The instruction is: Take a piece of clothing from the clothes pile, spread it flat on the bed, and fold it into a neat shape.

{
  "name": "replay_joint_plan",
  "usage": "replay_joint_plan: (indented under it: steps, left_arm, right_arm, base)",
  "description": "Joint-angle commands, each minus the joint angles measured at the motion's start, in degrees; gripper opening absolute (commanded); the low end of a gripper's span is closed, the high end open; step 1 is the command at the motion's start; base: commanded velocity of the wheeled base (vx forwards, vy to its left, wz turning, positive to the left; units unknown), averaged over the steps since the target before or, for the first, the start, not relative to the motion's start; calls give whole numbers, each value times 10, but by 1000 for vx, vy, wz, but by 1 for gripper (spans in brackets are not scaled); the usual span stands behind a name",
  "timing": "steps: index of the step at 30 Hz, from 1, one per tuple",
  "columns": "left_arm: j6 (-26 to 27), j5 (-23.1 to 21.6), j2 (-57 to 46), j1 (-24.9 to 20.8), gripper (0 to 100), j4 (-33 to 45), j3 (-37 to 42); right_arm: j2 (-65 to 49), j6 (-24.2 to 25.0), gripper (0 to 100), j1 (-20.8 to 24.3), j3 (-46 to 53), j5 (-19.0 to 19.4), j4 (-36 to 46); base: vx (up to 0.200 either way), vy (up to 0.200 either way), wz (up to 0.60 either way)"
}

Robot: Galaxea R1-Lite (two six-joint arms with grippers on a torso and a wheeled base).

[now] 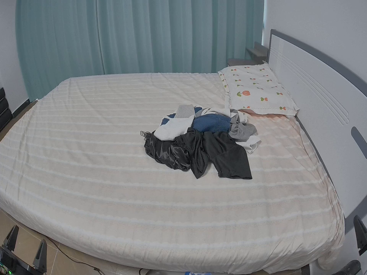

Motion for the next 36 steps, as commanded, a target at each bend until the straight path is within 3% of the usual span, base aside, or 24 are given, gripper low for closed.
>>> replay_joint_plan:
  steps: [1, 7, 15, 20, 26, 36]
  left_arm:
    - [0, 0, -7, 0, 100, 0, 10]
    - [0, 0, -7, 0, 100, 0, 10]
    - [0, 0, -7, 0, 100, 0, 10]
    - [0, 0, -7, 0, 100, 0, 10]
    - [0, 0, -7, 0, 100, 0, 10]
    - [0, 0, -7, 0, 100, 0, 10]
  right_arm:
    - [656, 97, 100, 81, -82, 26, -289]
    - [787, 104, 100, 82, -135, 25, -341]
    - [1013, 209, 100, 111, -309, -20, -382]
    - [1111, 226, 100, 118, -418, -44, -376]
    - [1191, 260, 100, 134, -501, -62, -376]
    - [1254, 263, 100, 152, -550, -77, -376]
  base:
    - [0, 0, 0]
    - [0, 0, 0]
    - [0, 0, 0]
    - [0, 0, 0]
    - [0, 0, 0]
    - [0, 0, 0]
